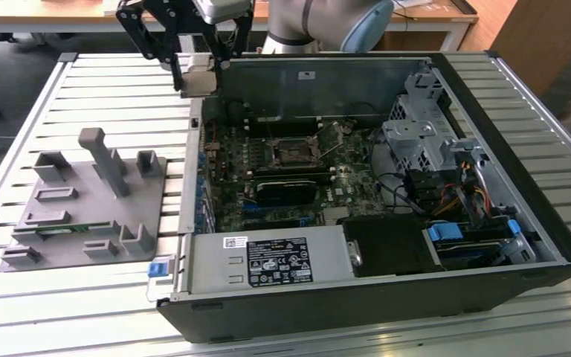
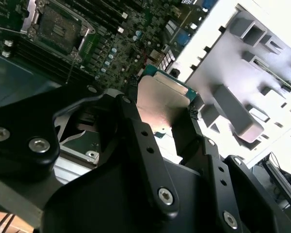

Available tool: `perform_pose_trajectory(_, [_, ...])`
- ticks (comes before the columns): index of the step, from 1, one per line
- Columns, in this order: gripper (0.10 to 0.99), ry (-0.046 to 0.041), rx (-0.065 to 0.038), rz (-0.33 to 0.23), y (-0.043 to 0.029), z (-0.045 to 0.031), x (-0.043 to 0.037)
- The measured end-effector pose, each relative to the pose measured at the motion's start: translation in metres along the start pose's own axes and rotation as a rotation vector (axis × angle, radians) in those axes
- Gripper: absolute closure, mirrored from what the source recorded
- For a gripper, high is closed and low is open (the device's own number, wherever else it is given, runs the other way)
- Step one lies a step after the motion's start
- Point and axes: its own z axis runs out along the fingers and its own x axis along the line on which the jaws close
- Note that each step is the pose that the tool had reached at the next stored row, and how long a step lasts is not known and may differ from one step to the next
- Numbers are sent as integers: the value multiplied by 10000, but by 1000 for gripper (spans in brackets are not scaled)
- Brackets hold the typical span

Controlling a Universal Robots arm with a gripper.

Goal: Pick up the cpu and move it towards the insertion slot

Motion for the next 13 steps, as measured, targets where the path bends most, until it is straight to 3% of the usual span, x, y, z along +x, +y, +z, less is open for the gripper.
perform_pose_trajectory(13, [557,1,1,-1,95,8,-311])
